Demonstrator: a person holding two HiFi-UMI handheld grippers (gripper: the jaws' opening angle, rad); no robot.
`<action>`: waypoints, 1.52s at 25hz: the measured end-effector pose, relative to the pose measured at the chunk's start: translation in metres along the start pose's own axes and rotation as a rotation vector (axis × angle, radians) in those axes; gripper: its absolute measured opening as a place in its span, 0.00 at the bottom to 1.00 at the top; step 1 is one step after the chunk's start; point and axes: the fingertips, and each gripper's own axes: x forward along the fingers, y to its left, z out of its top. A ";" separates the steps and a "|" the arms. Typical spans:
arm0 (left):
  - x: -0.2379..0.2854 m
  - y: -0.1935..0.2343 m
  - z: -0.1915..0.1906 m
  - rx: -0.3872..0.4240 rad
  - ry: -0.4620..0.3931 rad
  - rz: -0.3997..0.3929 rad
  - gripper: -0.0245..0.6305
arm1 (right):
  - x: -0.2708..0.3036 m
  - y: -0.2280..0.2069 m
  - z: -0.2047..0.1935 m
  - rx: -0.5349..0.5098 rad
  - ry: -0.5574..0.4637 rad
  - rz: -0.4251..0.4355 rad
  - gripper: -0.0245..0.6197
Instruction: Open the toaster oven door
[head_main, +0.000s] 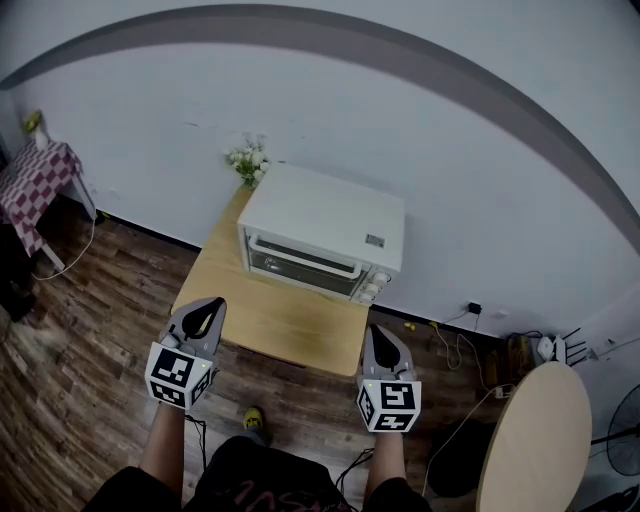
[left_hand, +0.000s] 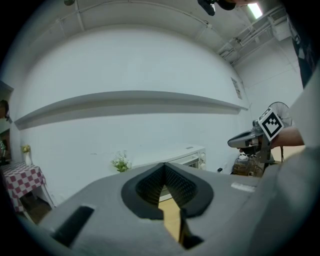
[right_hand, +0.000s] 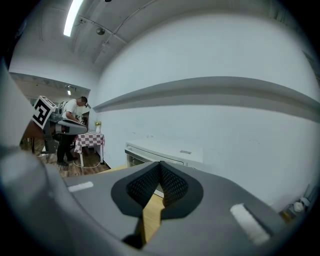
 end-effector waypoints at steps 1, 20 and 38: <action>0.005 0.006 0.000 0.002 0.000 -0.011 0.04 | 0.006 0.002 0.001 -0.001 0.002 -0.006 0.05; 0.083 0.048 0.000 0.126 0.039 -0.192 0.04 | 0.054 0.010 0.016 -0.129 0.055 -0.037 0.05; 0.152 0.037 -0.012 0.348 0.190 -0.290 0.17 | 0.125 -0.006 0.010 -0.245 0.103 0.164 0.20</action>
